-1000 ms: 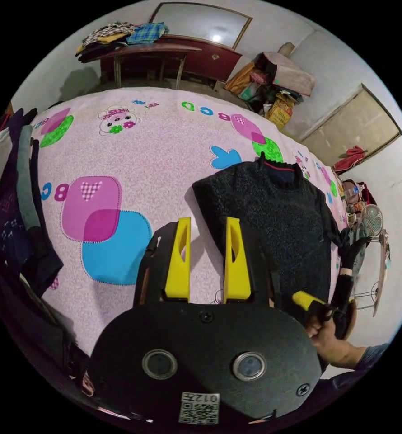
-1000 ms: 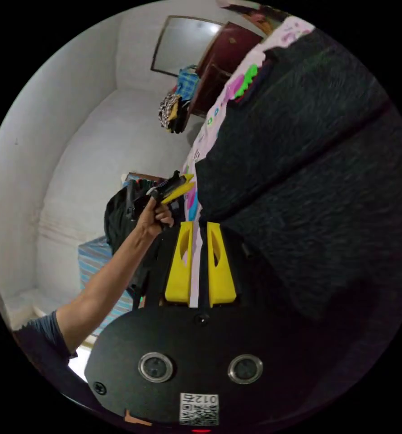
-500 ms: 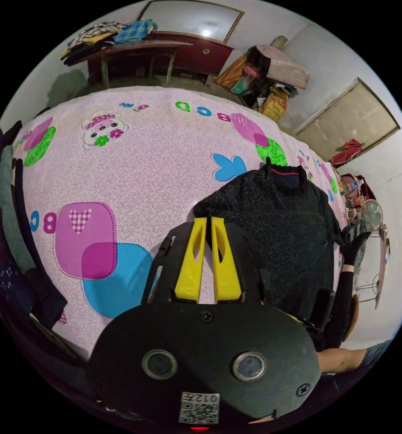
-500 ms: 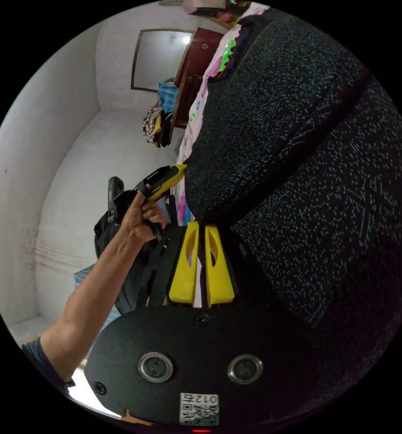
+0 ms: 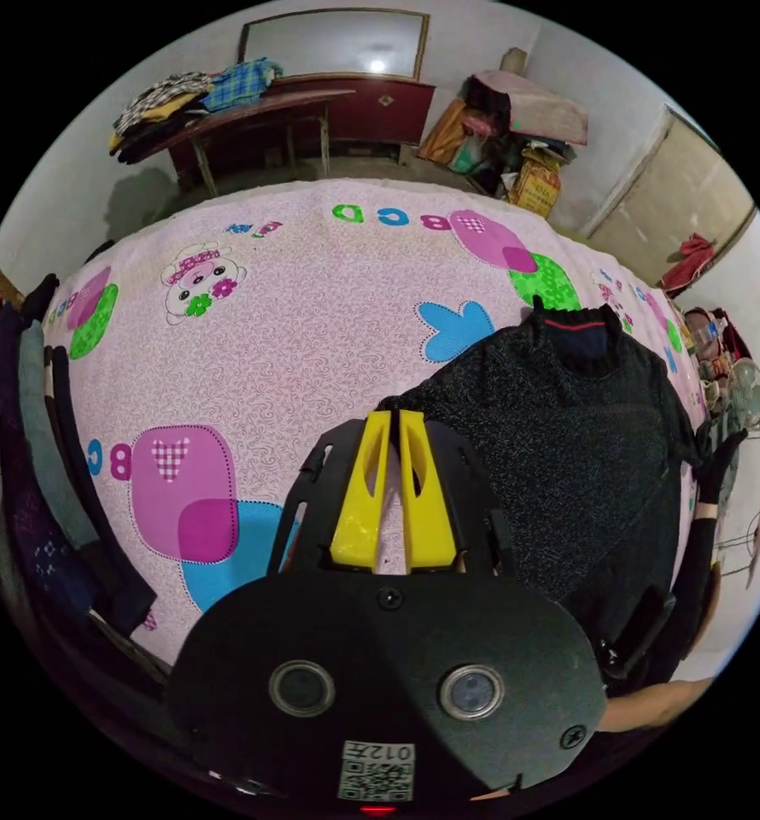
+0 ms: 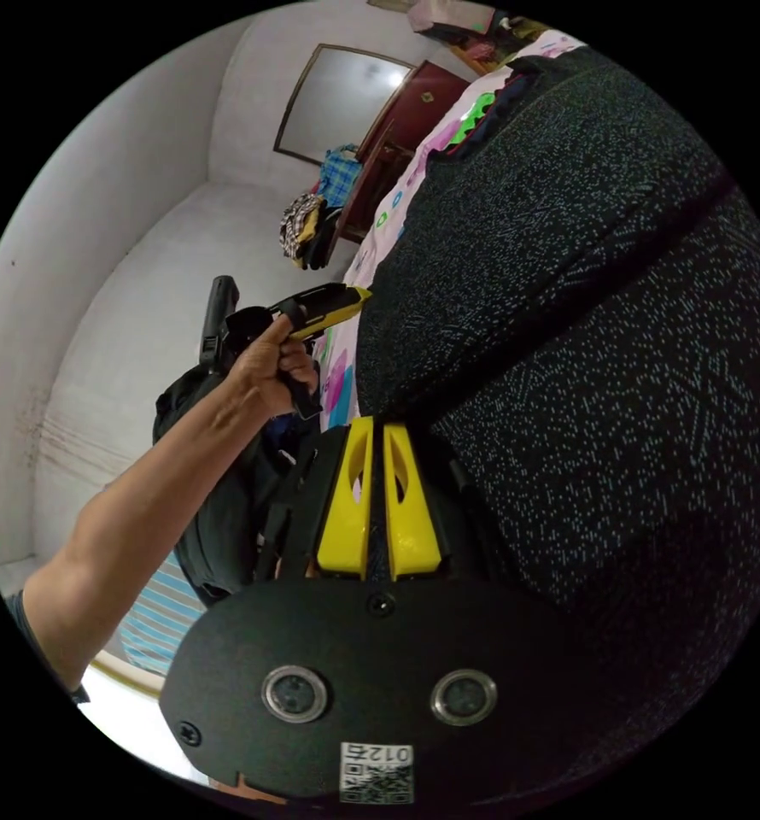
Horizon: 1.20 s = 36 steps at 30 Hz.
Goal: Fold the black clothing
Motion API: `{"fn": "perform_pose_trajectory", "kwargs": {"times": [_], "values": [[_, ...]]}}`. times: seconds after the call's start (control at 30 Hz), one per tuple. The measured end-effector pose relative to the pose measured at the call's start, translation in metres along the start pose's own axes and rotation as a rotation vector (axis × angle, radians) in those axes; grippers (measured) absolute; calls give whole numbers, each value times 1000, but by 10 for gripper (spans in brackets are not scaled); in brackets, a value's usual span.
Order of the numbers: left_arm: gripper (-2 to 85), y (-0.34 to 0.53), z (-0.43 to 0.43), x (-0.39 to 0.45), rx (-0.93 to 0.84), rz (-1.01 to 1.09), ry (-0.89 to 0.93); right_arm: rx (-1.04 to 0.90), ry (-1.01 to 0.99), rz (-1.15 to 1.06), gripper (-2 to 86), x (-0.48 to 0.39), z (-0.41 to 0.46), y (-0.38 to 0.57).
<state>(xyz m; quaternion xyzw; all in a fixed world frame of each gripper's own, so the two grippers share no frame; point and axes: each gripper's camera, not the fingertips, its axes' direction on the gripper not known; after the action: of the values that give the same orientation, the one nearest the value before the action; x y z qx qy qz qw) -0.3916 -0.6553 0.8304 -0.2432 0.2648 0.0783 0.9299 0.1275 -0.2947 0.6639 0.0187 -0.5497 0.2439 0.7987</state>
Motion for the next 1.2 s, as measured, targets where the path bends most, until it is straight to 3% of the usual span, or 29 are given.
{"fn": "perform_pose_trajectory", "kwargs": {"times": [0.27,0.53,0.83,1.03,1.2], "values": [[21,50,-50,-4,172,-139,3,-40,26,-100,55,-23,-59,30],[9,132,-30,97,119,30,195,236,265,-166,33,2,-222,-11],[1,171,25,153,4,20,-14,199,463,-122,-2,25,-268,-74],[-2,181,42,191,-2,70,-82,193,353,-33,-9,34,-287,-78],[0,193,52,232,-47,25,-157,161,431,-33,-9,13,-298,-79]]}}
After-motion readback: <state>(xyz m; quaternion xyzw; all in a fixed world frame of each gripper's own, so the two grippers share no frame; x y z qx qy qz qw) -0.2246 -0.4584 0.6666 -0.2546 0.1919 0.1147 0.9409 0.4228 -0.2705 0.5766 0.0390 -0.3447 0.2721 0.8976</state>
